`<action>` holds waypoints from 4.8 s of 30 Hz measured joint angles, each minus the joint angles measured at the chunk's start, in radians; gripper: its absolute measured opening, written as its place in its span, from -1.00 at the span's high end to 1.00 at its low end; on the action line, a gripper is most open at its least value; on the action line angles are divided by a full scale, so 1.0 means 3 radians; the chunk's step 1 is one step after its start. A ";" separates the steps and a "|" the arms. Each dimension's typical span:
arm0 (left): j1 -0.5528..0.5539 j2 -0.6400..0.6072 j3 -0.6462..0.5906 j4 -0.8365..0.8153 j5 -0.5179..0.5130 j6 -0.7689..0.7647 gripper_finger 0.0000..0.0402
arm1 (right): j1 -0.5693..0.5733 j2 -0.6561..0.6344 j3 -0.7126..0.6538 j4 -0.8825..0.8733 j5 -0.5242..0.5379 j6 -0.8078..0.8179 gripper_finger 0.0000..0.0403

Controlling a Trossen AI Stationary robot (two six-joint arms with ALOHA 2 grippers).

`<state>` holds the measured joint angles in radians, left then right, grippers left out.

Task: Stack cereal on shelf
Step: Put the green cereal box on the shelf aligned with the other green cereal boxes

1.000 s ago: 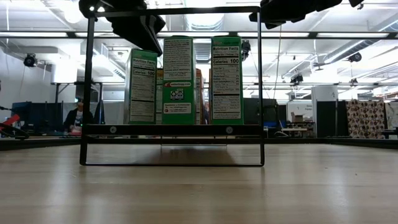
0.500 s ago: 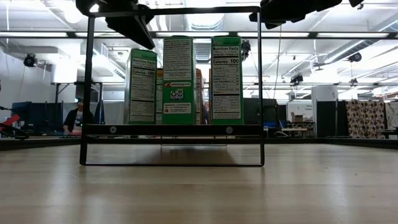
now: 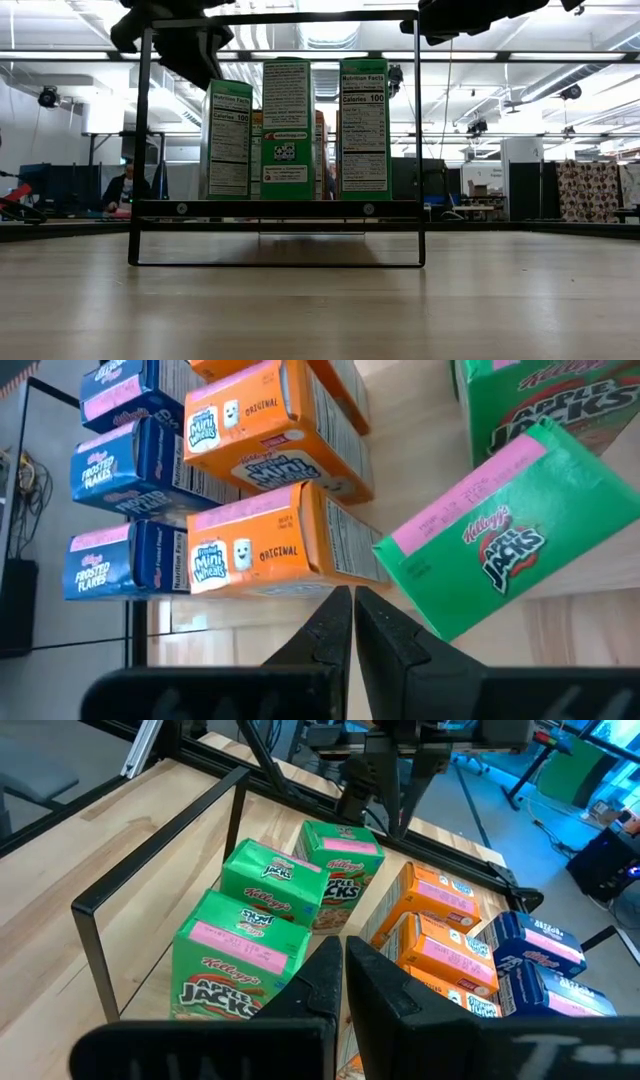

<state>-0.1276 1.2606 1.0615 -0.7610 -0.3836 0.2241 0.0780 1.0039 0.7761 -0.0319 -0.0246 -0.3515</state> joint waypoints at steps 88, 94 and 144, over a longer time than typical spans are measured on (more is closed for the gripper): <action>0.0044 0.0005 -0.0211 0.0643 0.0344 0.0301 1.00 | 0.0000 0.0000 0.0000 0.0000 0.0000 0.0013 0.96; 0.0061 0.0018 -0.0211 0.0636 0.0359 0.0359 1.00 | 0.0000 0.0000 0.0000 0.0000 0.0000 0.0013 0.96; 0.0039 0.0128 -0.0211 0.0771 0.0799 0.0280 1.00 | 0.0000 0.0000 0.0000 0.0000 0.0000 0.0013 0.96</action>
<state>-0.1158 1.2991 0.9981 -0.5297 -0.1440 0.3082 0.0780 1.0039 0.7761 -0.0319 -0.0246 -0.3478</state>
